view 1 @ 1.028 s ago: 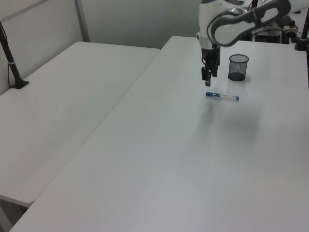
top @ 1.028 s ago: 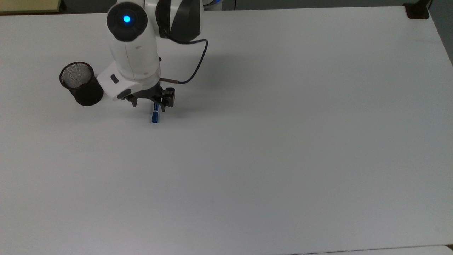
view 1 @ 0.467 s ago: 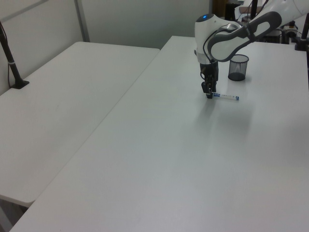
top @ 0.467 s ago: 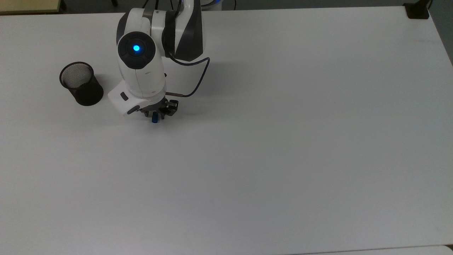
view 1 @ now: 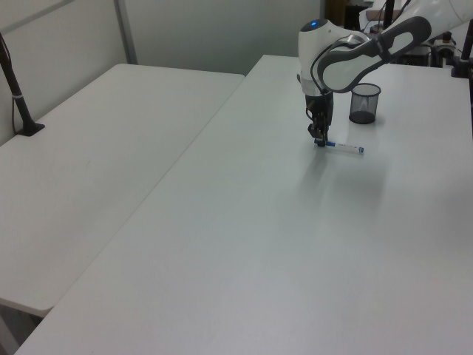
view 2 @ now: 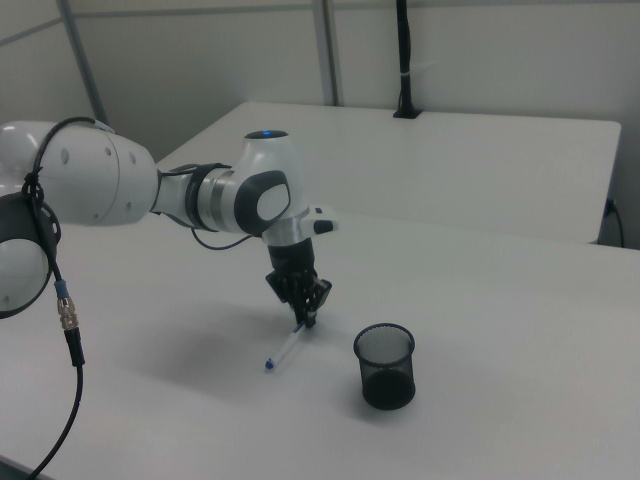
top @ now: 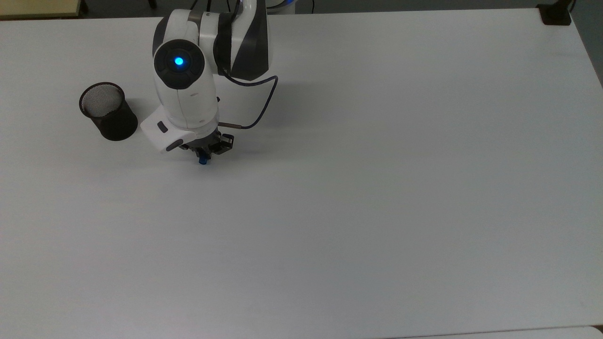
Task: Insert the marker
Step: 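Carry the marker over the black mesh cup and lower it in, then open the gripper to release the marker into the cup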
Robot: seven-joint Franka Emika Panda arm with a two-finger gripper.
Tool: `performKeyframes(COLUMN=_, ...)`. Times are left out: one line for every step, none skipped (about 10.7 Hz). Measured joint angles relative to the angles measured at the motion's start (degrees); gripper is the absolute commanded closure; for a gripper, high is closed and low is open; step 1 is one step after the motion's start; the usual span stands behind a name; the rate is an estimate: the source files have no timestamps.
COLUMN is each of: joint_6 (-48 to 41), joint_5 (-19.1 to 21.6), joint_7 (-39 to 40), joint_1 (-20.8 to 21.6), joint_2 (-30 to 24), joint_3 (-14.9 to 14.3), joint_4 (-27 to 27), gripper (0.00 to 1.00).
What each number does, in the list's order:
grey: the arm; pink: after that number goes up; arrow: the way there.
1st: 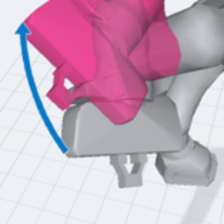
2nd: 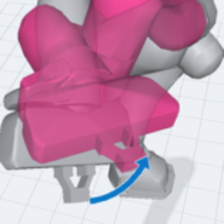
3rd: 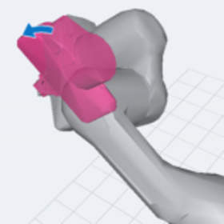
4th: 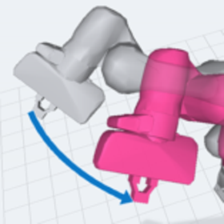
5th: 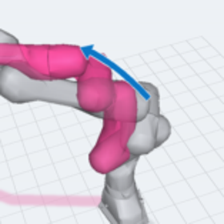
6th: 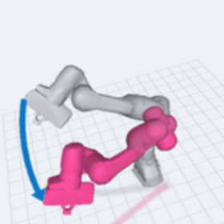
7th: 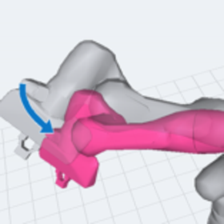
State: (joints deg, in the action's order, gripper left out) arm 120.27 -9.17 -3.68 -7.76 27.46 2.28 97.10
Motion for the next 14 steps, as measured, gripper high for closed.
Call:
performKeyframes(joint_6=1.1, joint_5=0.0, joint_7=-0.1, joint_1=-0.6, joint_2=-0.3, joint_3=0.0, joint_4=-0.9, gripper=1.0)
performKeyframes(joint_6=2.8, joint_5=0.0, joint_7=-0.1, joint_1=-1.6, joint_2=-1.1, joint_3=-0.1, joint_4=-1.8, gripper=1.0)
performKeyframes(joint_6=4.7, joint_5=0.0, joint_7=-0.1, joint_1=-2.9, joint_2=-2.4, joint_3=-0.1, joint_4=-2.4, gripper=1.0)
performKeyframes(joint_6=6.8, joint_5=0.0, joint_7=-0.1, joint_1=-4.5, joint_2=-3.8, joint_3=-0.1, joint_4=-2.6, gripper=1.0)
performKeyframes(joint_6=8.8, joint_5=0.0, joint_7=-0.1, joint_1=-6.4, joint_2=-5.5, joint_3=-0.1, joint_4=-2.6, gripper=1.0)
performKeyframes(joint_6=9.7, joint_5=0.5, joint_7=-0.1, joint_1=-7.6, joint_2=-6.8, joint_3=-0.2, joint_4=-2.7, gripper=1.0)
performKeyframes(joint_6=10.0, joint_5=2.2, joint_7=0.2, joint_1=-8.5, joint_2=-8.8, joint_3=-1.1, joint_4=-2.7, gripper=1.0)
performKeyframes(joint_6=10.0, joint_5=3.5, joint_7=1.8, joint_1=-8.7, joint_2=-10.6, joint_3=-2.4, joint_4=-2.5, gripper=1.0)
performKeyframes(joint_6=10.2, joint_5=4.5, joint_7=4.5, joint_1=-8.7, joint_2=-12.2, joint_3=-3.8, joint_4=-1.6, gripper=1.0)
performKeyframes(joint_6=13.4, joint_5=4.9, joint_7=5.9, joint_1=-8.8, joint_2=-13.4, joint_3=-5.0, joint_4=0.4, gripper=1.0)
performKeyframes(joint_6=19.3, joint_5=4.9, joint_7=6.3, joint_1=-9.0, joint_2=-14.0, joint_3=-6.0, joint_4=3.5, gripper=1.0)
performKeyframes(joint_6=24.5, joint_5=4.9, joint_7=6.6, joint_1=-9.8, joint_2=-14.0, joint_3=-6.3, joint_4=6.4, gripper=1.0)
performKeyframes(joint_6=28.0, joint_5=4.9, joint_7=6.9, joint_1=-10.6, joint_2=-13.9, joint_3=-6.8, joint_4=8.9, gripper=1.0)
performKeyframes(joint_6=29.3, joint_5=4.9, joint_7=7.9, joint_1=-11.1, joint_2=-13.9, joint_3=-7.3, joint_4=10.2, gripper=0.99)
